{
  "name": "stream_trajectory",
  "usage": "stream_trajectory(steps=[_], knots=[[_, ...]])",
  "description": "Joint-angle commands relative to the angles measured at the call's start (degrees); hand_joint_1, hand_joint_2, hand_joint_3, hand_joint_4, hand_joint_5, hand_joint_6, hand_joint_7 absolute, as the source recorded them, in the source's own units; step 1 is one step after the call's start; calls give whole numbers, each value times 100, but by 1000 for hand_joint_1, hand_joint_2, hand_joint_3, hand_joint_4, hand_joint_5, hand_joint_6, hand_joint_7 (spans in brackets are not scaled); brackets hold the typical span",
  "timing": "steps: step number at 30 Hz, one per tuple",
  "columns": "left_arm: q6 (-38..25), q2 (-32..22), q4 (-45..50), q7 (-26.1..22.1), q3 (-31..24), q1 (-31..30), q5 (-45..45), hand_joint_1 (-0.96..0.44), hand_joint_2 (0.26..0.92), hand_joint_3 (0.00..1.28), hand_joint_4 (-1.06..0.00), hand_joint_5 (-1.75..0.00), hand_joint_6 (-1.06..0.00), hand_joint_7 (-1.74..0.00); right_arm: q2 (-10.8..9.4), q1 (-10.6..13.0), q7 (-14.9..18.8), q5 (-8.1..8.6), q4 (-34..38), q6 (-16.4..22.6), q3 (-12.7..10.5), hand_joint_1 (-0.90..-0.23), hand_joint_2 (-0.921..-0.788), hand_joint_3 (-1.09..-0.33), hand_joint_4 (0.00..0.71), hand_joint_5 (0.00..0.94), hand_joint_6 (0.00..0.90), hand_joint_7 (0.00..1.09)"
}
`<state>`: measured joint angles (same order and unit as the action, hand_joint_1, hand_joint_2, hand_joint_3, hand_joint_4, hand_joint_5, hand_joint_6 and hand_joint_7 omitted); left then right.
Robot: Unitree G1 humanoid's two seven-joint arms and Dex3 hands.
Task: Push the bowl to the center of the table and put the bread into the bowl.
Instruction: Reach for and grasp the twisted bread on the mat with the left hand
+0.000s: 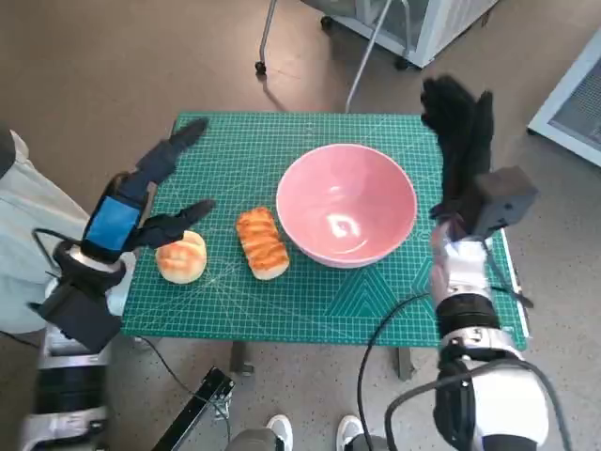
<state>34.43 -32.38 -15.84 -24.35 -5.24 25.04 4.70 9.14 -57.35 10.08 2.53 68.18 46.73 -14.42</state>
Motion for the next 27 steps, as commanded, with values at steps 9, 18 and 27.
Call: stream_trajectory(steps=[9, 18, 27], knots=[[327, -909, -680, -722, 895, 927, 1107, -240, 878, 11, -347, 0, -446, -93, -296, 180, 2246, 1710, -1201, -10, -247, -663, -921, -722, 356, 5, 53, 802], [528, -989, -1080, -973, 1598, 1457, 1763, -206, 841, 11, -333, 0, -448, -89, -390, 430, 2418, 1760, -1822, 201, -86, -656, -921, -721, 346, 1, 18, 823], [852, -871, -1795, -922, 2156, 1906, 2253, -165, 837, 6, -331, -1, -452, -89, -431, 682, 2457, 1838, -2318, 111, 71, -648, -921, -729, 342, 0, 11, 834]])
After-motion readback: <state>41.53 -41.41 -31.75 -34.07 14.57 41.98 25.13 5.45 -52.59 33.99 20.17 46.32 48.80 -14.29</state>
